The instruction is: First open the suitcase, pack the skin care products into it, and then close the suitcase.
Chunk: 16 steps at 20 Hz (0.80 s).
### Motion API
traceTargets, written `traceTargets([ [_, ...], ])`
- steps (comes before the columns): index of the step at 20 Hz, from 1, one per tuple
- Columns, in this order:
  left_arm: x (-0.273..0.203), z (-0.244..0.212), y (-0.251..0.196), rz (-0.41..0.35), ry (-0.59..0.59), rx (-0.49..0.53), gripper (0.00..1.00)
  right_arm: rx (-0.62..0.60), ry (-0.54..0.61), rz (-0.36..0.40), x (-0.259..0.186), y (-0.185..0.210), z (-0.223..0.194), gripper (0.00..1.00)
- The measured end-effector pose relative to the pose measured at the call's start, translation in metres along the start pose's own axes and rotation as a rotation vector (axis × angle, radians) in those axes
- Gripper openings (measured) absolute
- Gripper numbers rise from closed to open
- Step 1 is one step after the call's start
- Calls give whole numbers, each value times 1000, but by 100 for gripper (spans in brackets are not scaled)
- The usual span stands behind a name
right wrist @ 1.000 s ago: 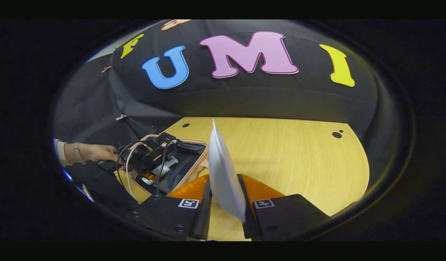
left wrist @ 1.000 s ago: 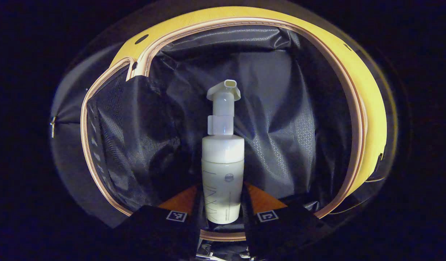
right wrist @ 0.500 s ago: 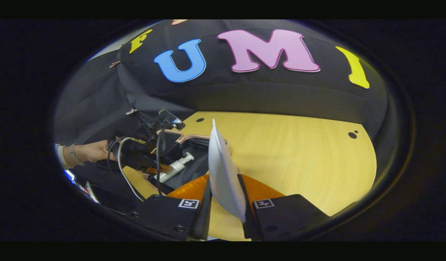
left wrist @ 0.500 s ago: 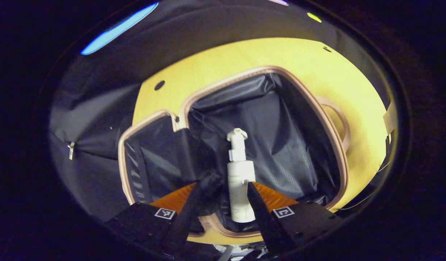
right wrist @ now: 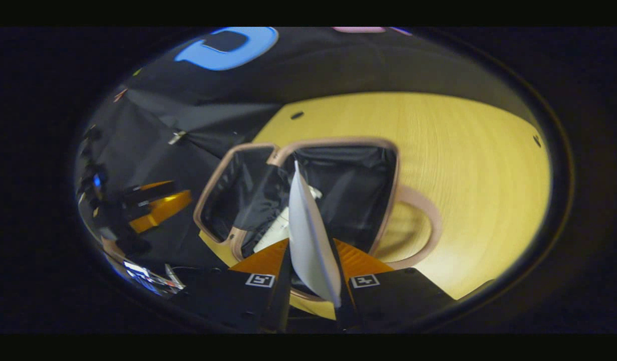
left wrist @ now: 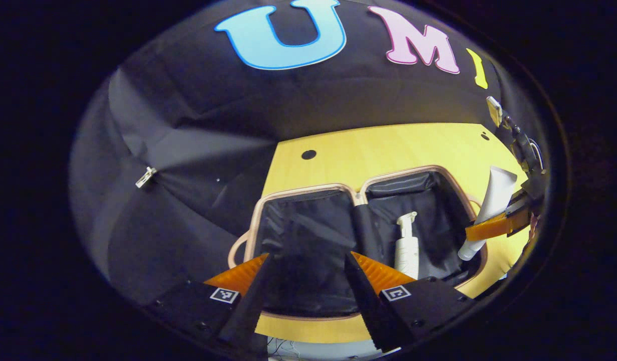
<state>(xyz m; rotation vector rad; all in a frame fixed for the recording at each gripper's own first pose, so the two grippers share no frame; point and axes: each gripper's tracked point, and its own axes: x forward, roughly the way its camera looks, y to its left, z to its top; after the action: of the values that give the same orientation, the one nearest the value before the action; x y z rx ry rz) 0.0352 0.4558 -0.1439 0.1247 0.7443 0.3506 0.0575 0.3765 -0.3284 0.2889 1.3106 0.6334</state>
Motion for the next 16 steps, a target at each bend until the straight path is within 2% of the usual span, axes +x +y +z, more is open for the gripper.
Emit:
traceTargets([
  [4, 1, -50, 46, 50, 70, -137, 88, 82, 110, -95, 30, -7, -13, 40],
  [8, 13, -72, 75, 77, 113, -198, 88, 189, 190, -219, 51, -28, -21, 40],
  [12, 41, -84, 103, 114, 178, -273, 88, 205, 148, -245, 53, -27, -9, 40],
  [13, 47, -82, 106, 115, 184, -294, 89, 194, 138, -249, 51, -24, -9, 48],
  [15, 58, -76, 115, 111, 191, -313, 89, 169, 116, -194, 37, -5, -6, 48],
  [16, 66, -72, 119, 111, 190, -312, 89, 134, 56, -166, 26, 6, 1, 65],
])
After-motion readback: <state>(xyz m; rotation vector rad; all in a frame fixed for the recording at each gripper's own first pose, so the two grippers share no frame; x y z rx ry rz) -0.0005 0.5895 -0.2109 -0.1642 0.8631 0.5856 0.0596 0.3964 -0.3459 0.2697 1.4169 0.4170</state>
